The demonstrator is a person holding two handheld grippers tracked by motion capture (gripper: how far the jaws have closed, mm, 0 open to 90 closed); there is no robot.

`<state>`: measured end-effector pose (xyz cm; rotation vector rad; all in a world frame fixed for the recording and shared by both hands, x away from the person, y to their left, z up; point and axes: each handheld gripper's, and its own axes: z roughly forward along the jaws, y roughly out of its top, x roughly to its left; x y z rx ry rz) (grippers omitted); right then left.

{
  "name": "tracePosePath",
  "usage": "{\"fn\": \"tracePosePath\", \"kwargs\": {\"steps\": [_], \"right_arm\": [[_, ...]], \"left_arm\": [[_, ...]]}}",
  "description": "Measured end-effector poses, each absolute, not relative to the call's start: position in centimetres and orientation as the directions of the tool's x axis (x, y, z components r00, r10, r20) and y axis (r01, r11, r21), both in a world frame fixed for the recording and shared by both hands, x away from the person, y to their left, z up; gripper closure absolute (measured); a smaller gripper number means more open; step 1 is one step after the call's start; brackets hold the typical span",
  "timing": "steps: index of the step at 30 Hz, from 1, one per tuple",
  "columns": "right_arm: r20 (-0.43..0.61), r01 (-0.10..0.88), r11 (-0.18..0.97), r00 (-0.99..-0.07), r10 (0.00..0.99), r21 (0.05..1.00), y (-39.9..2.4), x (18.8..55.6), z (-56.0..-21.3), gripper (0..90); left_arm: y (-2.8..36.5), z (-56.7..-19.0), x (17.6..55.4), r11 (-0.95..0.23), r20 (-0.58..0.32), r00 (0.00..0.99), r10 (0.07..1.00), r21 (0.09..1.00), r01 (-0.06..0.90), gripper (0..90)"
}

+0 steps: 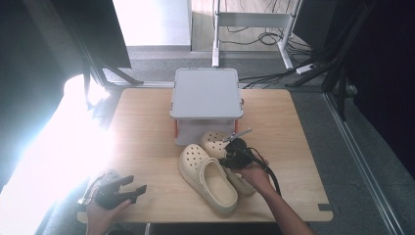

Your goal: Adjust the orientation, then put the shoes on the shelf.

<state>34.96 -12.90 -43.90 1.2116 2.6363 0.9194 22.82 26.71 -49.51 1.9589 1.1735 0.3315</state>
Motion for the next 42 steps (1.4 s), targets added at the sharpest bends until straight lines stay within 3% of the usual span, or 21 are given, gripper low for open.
{"fn": "tracePosePath", "kwargs": {"steps": [3,17,35,42], "right_arm": [[0.129,0.654,0.508,-0.674,0.727,0.56,-13.2,34.9,-43.7,63.7],[0.172,0.661,0.518,-0.691,0.702,0.542,-14.2,34.0,-42.3,45.8],[0.144,0.664,0.566,-0.701,0.698,0.489,-11.8,34.5,-43.3,43.9],[0.129,0.678,0.592,-0.698,0.704,0.435,-10.8,35.3,-43.8,50.4]], "left_arm": [[26.7,-49.5,22.8,-0.24,-0.173,0.534,0.828,0.751,0.615,33.0],[26.6,-49.5,22.8,-0.242,-0.171,0.534,0.828,0.75,0.616,33.0],[26.7,-49.5,22.9,-0.242,-0.172,0.532,0.829,0.748,0.618,33.0],[26.6,-49.5,23.0,-0.243,-0.172,0.537,0.826,0.751,0.614,33.0]]}}
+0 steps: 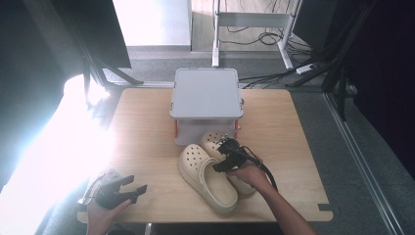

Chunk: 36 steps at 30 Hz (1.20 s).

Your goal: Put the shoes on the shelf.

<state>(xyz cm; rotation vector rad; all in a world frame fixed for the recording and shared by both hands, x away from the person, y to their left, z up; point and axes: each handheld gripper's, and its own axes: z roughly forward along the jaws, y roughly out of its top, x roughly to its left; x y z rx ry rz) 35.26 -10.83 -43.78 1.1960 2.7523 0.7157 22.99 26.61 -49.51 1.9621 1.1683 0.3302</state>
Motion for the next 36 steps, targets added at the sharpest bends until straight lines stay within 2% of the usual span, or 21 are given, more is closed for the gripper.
{"fn": "tracePosePath", "kwargs": {"steps": [7,13,25,36], "right_arm": [[0.103,0.682,0.64,-0.708,0.698,0.353,-9.9,35.6,-44.4,56.9],[0.083,0.672,0.656,-0.718,0.691,0.344,-9.8,35.6,-44.3,62.6],[0.071,0.641,0.661,-0.737,0.672,0.392,-11.3,34.8,-44.1,65.6],[0.104,0.574,0.685,-0.795,0.597,0.448,-11.8,32.7,-41.1,65.6]], "left_arm": [[26.7,-49.5,23.0,-0.241,-0.175,0.539,0.824,0.752,0.614,33.1],[26.7,-49.5,23.0,-0.244,-0.174,0.539,0.824,0.75,0.615,33.0],[26.8,-49.5,23.0,-0.24,-0.172,0.534,0.828,0.751,0.615,33.1],[26.6,-49.5,23.1,-0.247,-0.169,0.538,0.826,0.75,0.614,33.1]]}}
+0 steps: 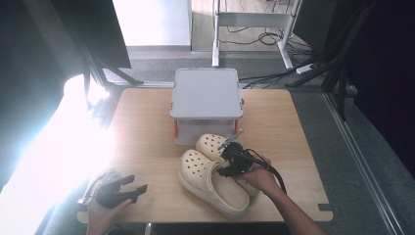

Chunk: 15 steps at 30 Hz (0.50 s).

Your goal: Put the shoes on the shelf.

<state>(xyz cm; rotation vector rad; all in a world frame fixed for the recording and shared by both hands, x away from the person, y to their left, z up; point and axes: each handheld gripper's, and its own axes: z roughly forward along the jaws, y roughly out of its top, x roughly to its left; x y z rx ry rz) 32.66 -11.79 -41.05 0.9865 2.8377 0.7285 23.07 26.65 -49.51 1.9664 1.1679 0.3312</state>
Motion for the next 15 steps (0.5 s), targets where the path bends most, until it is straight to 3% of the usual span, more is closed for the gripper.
{"fn": "tracePosePath", "kwargs": {"steps": [15], "right_arm": [[0.102,0.468,0.717,-0.865,0.492,0.516,-10.4,31.2,-35.3,65.6]], "left_arm": [[26.6,-49.5,23.1,-0.244,-0.176,0.538,0.824,0.748,0.617,33.0]]}}
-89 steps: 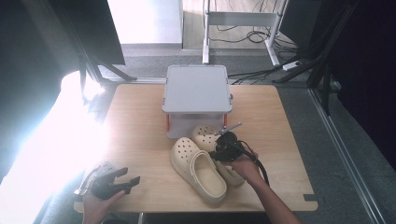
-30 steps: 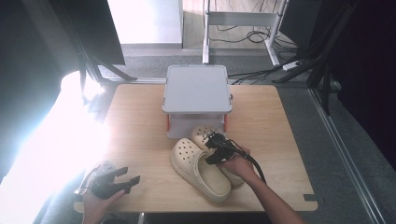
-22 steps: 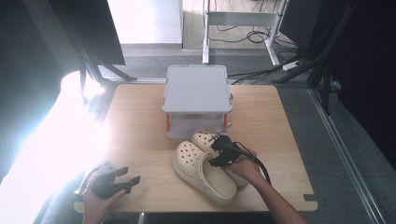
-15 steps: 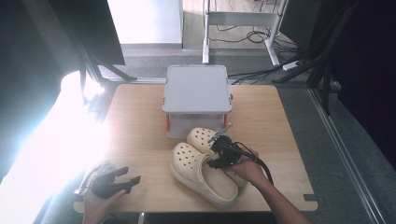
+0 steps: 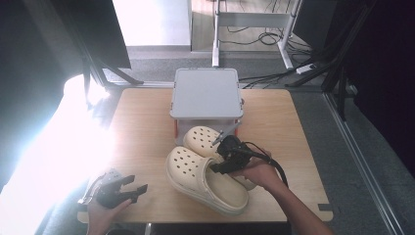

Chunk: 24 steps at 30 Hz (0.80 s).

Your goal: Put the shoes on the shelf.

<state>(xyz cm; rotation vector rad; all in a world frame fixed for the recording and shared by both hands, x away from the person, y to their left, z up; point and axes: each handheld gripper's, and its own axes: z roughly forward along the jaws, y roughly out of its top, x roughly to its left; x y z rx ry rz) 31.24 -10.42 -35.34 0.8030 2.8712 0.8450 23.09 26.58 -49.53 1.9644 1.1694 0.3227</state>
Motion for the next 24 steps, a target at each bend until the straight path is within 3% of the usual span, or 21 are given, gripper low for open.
{"fn": "tracePosePath", "kwargs": {"steps": [24], "right_arm": [[0.096,0.429,0.729,-0.887,0.452,0.533,-9.1,33.0,-30.4,65.6]], "left_arm": [[26.6,-49.5,23.2,-0.245,-0.174,0.541,0.823,0.75,0.614,33.0]]}}
